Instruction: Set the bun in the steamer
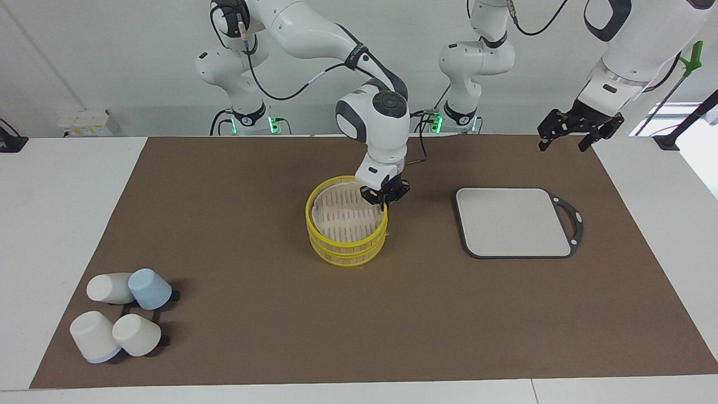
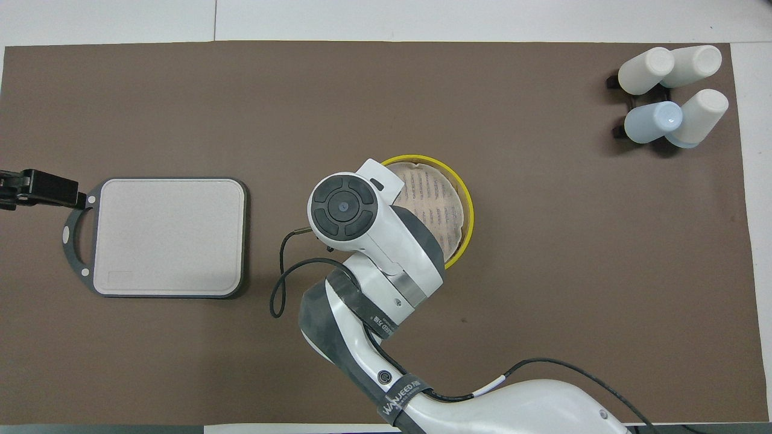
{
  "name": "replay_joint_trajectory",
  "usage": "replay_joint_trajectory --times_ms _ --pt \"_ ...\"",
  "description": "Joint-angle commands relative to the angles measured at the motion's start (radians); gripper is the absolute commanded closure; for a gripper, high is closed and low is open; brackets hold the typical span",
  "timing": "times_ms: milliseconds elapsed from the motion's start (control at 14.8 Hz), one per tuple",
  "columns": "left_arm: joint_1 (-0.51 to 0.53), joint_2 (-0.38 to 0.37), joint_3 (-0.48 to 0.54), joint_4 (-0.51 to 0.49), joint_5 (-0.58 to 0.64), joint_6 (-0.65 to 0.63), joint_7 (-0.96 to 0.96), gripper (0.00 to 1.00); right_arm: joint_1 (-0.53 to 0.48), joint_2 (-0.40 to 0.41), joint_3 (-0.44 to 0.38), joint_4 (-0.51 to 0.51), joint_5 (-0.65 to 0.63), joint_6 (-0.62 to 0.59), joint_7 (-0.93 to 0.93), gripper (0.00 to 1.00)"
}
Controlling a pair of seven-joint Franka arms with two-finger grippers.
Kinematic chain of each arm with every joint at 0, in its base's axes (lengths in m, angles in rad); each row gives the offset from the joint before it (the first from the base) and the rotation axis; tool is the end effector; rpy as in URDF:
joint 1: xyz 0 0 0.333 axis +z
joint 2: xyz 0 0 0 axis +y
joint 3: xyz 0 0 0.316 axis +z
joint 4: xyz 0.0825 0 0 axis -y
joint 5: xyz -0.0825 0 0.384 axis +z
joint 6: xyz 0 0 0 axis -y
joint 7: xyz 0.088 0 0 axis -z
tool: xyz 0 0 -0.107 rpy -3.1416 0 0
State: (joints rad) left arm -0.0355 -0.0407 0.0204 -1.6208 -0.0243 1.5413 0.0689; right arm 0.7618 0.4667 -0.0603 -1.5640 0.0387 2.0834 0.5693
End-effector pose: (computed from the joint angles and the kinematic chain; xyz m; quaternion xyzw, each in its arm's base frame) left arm 0.5380 -0.0106 0.6207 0.9988 -0.0421 -0.0191 0.0131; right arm 0.5222 0.4512 0.3798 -0.9978 -0.0606 -0.0194 0.0188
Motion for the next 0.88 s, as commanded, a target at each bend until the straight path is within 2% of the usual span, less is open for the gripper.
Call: replay_joint_trajectory --times_ms 0,269,404,606,808 --pt "-0.011 -0.03 0.007 -0.031 0.003 0.0 0.014 0.0 0.001 -0.019 0.01 -0.05 0.021 0.024 0.034 0.0" --pt "-0.012 -0.03 0.007 -0.031 0.003 -0.003 0.011 0.0 -0.012 -0.017 0.007 -0.031 0.006 0.023 0.018 0.0" --pt "-0.012 -0.03 0.009 -0.031 0.003 -0.003 0.012 0.0 -0.041 -0.043 -0.004 -0.019 0.013 0.008 -0.003 0.0" --pt "-0.012 -0.03 0.007 -0.031 0.004 -0.006 0.012 0.0 -0.146 -0.124 -0.004 -0.01 0.021 -0.037 -0.006 0.0" --pt "-0.012 -0.03 0.009 -0.031 0.004 -0.004 0.012 0.0 -0.298 -0.225 -0.006 -0.01 0.012 -0.191 -0.05 0.0"
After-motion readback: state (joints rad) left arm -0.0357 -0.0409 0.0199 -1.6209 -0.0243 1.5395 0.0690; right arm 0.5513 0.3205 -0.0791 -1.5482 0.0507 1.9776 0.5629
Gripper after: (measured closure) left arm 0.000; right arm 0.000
